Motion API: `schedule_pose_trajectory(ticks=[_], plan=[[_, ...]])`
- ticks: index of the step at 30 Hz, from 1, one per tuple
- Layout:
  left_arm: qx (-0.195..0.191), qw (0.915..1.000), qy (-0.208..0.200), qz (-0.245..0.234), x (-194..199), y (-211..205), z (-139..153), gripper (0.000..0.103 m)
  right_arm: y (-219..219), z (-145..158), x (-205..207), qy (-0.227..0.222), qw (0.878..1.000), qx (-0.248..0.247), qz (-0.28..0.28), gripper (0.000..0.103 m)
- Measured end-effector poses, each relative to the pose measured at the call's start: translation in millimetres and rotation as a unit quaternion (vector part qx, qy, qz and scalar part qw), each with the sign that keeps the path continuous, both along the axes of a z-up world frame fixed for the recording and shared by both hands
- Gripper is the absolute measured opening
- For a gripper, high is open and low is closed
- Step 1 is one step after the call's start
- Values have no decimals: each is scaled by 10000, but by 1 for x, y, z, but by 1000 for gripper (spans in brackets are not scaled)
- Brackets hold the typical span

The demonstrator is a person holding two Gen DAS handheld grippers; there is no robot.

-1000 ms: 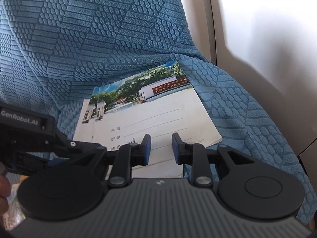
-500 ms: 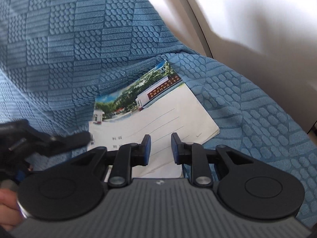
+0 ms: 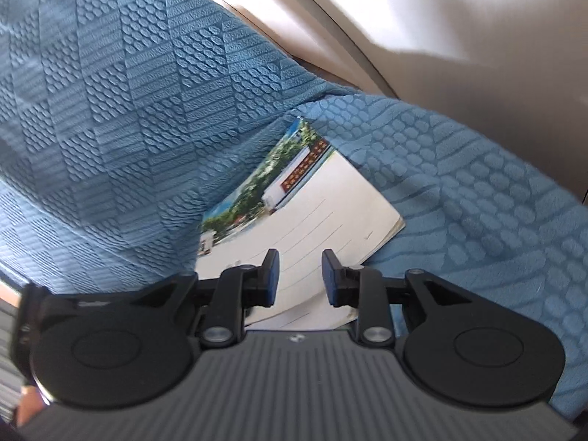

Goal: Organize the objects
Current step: 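Lift the postcard upright with the left tool while the right tool closes on it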

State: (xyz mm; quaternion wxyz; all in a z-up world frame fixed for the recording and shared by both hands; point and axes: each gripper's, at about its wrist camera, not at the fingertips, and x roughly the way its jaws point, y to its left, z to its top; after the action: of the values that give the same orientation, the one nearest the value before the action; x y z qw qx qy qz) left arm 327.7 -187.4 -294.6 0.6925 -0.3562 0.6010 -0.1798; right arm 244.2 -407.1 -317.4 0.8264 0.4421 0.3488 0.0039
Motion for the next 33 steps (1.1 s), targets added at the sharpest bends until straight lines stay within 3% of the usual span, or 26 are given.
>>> schedule_pose_trajectory(ticks=[3,6,9,13,20,23,25,30,33], plan=[[-55,9999,-34,118,-2,1,4,2,0,-7,-8,-80,9977,674,-14,33],[-92,9998,-36,158,-3,0,6,2,-1,-15,-12,-102,9914,1304,-16,59],[-129,9998,-56,173,-5,1,9,2,-5,-27,-10,-104,9816,1903,-69,59],[-190,9996,-78,209,-7,7,16,1,-13,-35,-6,-136,9752,2175,-383,59],[-338,9990,-216,199,-11,13,29,1,-22,-25,-1,-186,9850,1526,-784,53],[-322,9989,-270,187,-13,17,34,1,-25,-23,0,-113,9871,1295,-939,43],[-291,9990,-287,179,-14,18,36,1,-27,-22,-4,-74,9876,1166,-1047,31],[-337,9990,-218,192,-15,19,37,1,-23,1,-9,-207,9941,49,-1066,14],[-331,9989,-282,162,-17,19,42,1,-24,4,-12,-358,9941,63,-1027,9]])
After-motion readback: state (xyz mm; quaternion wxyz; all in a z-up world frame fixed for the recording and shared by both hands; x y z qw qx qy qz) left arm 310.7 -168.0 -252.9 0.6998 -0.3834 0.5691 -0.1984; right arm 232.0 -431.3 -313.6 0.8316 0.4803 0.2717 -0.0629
